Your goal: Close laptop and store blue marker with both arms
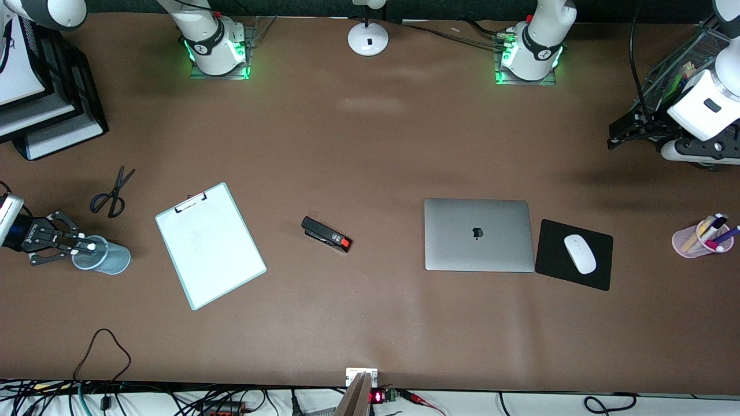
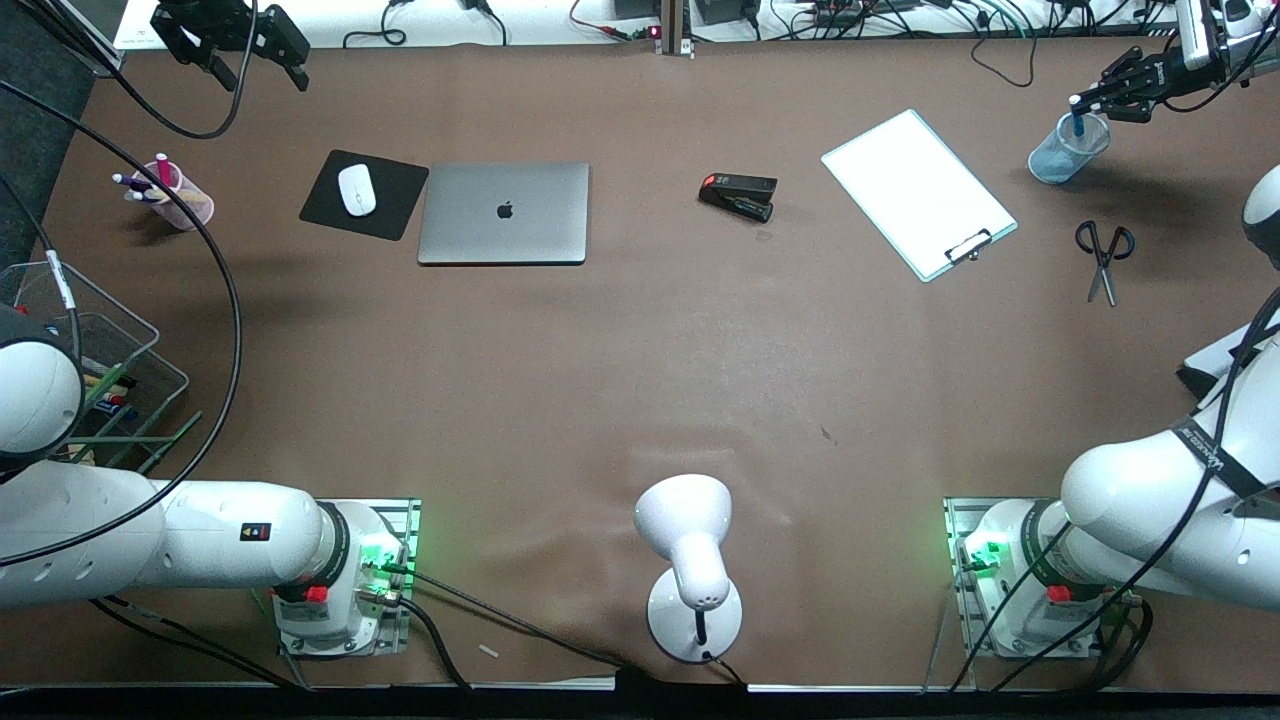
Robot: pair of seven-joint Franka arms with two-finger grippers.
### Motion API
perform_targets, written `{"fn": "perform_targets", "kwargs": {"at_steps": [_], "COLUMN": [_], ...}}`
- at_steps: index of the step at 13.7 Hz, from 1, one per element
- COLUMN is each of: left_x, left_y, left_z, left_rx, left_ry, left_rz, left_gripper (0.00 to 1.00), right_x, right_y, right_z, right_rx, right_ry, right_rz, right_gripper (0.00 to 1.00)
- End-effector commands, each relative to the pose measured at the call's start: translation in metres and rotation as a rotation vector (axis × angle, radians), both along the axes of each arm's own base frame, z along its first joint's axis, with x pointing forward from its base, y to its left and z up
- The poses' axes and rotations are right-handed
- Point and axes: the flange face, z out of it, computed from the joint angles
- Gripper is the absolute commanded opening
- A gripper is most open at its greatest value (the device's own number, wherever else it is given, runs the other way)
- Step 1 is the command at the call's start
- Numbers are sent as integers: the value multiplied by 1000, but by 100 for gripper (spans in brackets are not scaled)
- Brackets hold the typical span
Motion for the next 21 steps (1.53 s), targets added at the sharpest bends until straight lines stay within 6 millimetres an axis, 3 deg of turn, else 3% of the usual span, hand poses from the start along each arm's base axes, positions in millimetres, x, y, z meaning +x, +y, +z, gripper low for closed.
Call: {"fn": "perform_targets", "kwargs": {"at_steps": [1,21], "left_x": [-1,-1], "left_y": [0,1], "left_z": [7,7], "left_rx": [-9,-8], "left_ry": [11,11], "left_rz": [-18,-17], "left_gripper": [100,100], "right_x": [-17,-8], "right_y": [-23,-24], "right_z": [-31,-37], "right_rx": [20,13], "right_ry": [-48,-88], "right_rz": [123,72], "right_gripper": [3,4]}}
